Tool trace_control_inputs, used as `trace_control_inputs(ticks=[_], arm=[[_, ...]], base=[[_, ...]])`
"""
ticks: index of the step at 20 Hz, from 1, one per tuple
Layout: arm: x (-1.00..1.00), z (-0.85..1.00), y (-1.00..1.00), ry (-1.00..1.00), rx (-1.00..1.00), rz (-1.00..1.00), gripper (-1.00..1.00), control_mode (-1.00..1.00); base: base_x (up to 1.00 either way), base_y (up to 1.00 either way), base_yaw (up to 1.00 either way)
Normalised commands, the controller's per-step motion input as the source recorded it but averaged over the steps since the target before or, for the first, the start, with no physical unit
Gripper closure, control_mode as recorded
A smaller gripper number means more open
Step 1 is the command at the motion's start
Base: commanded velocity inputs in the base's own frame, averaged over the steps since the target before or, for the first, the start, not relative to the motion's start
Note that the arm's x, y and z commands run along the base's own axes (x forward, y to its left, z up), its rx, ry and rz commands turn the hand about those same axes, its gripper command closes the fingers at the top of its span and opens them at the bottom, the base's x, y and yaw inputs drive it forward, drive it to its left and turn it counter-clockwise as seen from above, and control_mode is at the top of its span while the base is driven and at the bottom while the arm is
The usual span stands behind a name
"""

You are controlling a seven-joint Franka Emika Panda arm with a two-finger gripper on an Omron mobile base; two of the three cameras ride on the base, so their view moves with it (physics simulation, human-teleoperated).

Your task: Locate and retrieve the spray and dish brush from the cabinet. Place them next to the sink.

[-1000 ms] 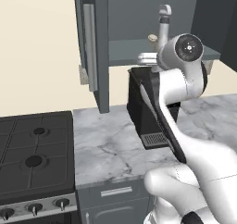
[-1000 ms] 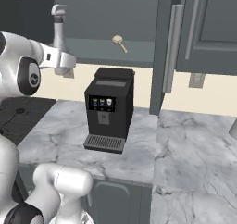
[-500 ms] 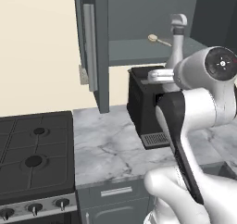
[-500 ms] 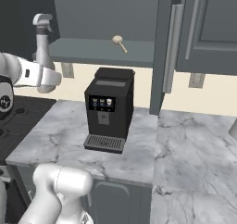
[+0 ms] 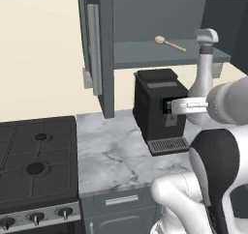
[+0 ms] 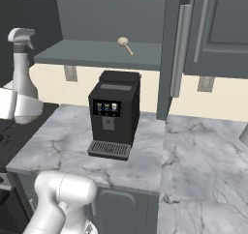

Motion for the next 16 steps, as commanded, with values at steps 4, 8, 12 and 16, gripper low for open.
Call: trace_control_inputs(ticks=[4,8,12,16], arm=[[-0.74,-0.16,0.0,-0.06,0.0,0.0,1.0,-1.0],[-0.36,-0.25,-0.06,-0.04,-0.02,0.0,1.0,-1.0],[-0.36,-0.4,-0.05,-0.08,-0.05,0.0,1.0,-1.0],[-0.46,-0.43,0.0,-0.2,-0.12,0.0,1.0,-1.0]], base=[[0.0,0.0,0.0],[0.0,0.0,0.0],[0.0,0.0,0.0],[0.0,0.0,0.0]])
